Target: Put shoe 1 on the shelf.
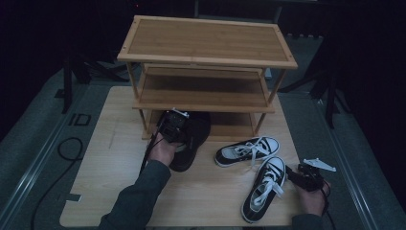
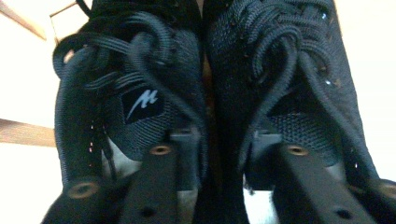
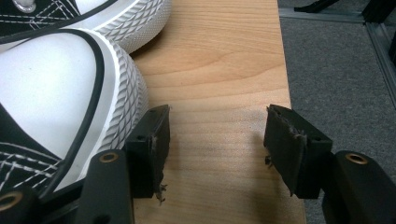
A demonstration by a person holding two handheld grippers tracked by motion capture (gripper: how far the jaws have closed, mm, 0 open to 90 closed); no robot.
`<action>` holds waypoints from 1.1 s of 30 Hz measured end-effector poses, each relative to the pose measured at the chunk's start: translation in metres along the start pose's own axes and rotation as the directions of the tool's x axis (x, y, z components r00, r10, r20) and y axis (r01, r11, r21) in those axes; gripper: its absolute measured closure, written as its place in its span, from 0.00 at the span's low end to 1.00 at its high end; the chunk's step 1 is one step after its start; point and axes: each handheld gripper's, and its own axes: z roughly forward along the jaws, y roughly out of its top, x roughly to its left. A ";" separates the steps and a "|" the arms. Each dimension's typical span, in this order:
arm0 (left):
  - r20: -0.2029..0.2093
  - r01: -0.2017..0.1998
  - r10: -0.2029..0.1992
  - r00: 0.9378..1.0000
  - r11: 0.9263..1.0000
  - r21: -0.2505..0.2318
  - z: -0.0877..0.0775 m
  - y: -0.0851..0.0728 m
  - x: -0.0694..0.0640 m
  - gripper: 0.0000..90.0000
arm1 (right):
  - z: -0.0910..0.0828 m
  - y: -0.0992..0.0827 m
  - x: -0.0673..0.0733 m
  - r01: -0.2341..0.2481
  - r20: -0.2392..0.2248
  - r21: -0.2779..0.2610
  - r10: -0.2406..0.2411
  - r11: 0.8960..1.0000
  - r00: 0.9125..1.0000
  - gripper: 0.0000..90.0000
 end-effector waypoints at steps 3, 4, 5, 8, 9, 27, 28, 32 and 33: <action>0.050 -0.009 0.008 0.999 1.000 0.025 -0.003 0.000 0.007 0.66 | 0.000 0.000 0.000 -0.001 -0.002 0.000 0.001 1.000 1.000 0.45; 0.063 -0.016 0.014 0.998 0.999 0.029 -0.004 0.001 0.009 0.63 | 0.000 0.000 0.000 -0.001 -0.001 0.000 0.001 1.000 1.000 0.45; 0.075 -0.025 0.023 0.997 0.999 0.032 -0.006 0.001 0.010 0.63 | 0.000 0.000 0.000 -0.001 -0.001 0.000 0.001 1.000 1.000 0.45; 0.090 -0.042 0.039 0.995 0.999 0.029 -0.012 0.001 0.014 0.60 | 0.000 0.000 0.000 -0.001 -0.001 0.000 0.001 1.000 1.000 0.45; 0.095 -0.040 0.038 0.995 0.999 0.019 -0.015 0.000 0.015 0.59 | 0.000 0.000 0.000 -0.001 -0.002 0.000 0.001 1.000 1.000 0.45; 0.150 -0.027 0.036 0.988 0.997 -0.066 -0.054 -0.013 0.038 0.61 | 0.000 0.000 -0.001 -0.003 -0.005 0.000 0.003 1.000 1.000 0.45; 0.154 -0.025 0.036 0.987 0.997 -0.074 -0.057 -0.013 0.039 0.61 | 0.000 0.000 -0.001 -0.003 -0.005 0.000 0.003 1.000 1.000 0.45; 0.165 -0.032 0.046 0.985 0.996 -0.085 -0.065 -0.016 0.041 0.62 | 0.000 0.000 -0.001 -0.003 -0.005 0.000 0.003 1.000 1.000 0.45; 0.173 -0.038 0.052 0.984 0.996 -0.083 -0.066 -0.017 0.040 0.62 | 0.000 0.000 -0.001 -0.003 -0.005 0.000 0.003 1.000 1.000 0.45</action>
